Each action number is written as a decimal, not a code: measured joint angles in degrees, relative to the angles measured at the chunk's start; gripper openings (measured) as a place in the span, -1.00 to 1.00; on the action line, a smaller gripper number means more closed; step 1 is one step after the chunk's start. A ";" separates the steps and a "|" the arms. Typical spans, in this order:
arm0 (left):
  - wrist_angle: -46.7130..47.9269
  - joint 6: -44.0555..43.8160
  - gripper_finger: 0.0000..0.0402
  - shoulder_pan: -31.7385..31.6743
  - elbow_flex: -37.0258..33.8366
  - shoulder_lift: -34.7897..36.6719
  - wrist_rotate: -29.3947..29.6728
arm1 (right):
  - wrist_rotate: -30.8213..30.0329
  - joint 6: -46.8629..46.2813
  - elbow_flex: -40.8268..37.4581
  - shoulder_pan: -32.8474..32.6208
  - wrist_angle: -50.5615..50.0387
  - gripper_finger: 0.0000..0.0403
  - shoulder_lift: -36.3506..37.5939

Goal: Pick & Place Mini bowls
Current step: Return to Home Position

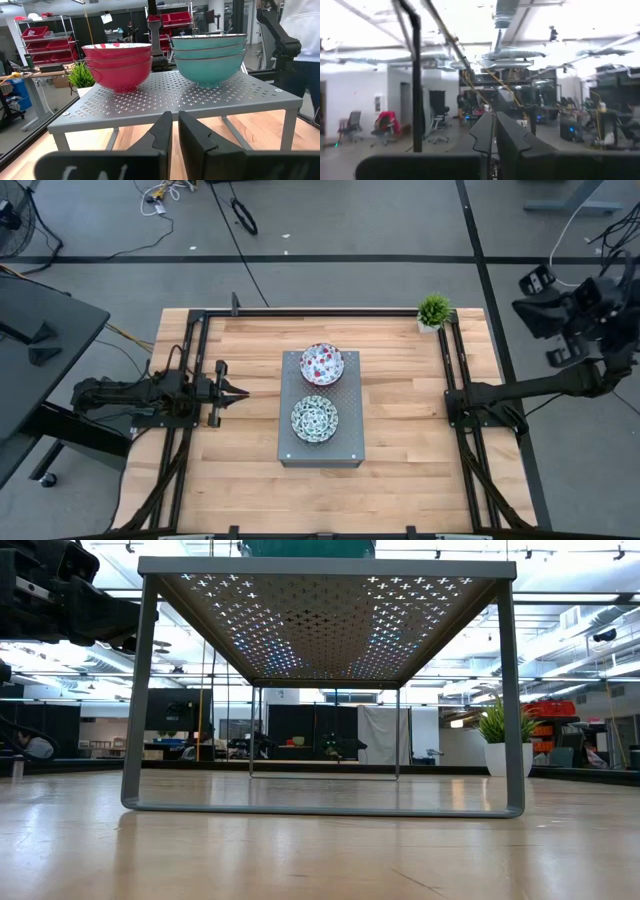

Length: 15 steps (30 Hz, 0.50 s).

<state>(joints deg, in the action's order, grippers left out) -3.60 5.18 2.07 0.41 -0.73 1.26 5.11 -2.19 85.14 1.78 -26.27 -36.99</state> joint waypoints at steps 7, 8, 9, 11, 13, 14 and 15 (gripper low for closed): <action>-0.01 0.00 -0.82 0.00 0.01 0.00 0.00 | 0.95 1.07 -11.41 0.00 0.71 -0.86 5.40; -0.01 0.01 -0.82 0.00 -0.01 0.00 0.00 | 1.04 1.10 -13.28 0.00 0.93 -0.86 6.87; 0.02 -0.01 -0.82 0.00 -0.01 0.00 0.00 | 1.16 1.24 -15.27 0.00 1.38 -0.86 8.46; -0.02 -0.01 -0.82 0.00 0.00 0.00 0.00 | 1.16 1.65 -19.48 0.00 1.68 -0.86 11.63; 0.02 -0.01 -0.82 0.00 0.01 0.00 0.00 | 0.02 1.37 -23.64 0.01 2.50 -0.86 14.43; 0.00 -0.01 -0.82 0.00 -0.01 0.00 0.00 | -0.53 1.20 -25.55 0.02 3.09 -0.86 15.92; 0.00 -0.01 -0.82 -0.01 0.01 0.00 -0.01 | -0.62 1.22 -27.38 0.02 3.85 -0.86 17.30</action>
<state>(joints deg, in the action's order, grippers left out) -3.59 5.17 2.06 0.43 -0.73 1.25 4.48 -0.97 57.76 1.80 -22.42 -19.70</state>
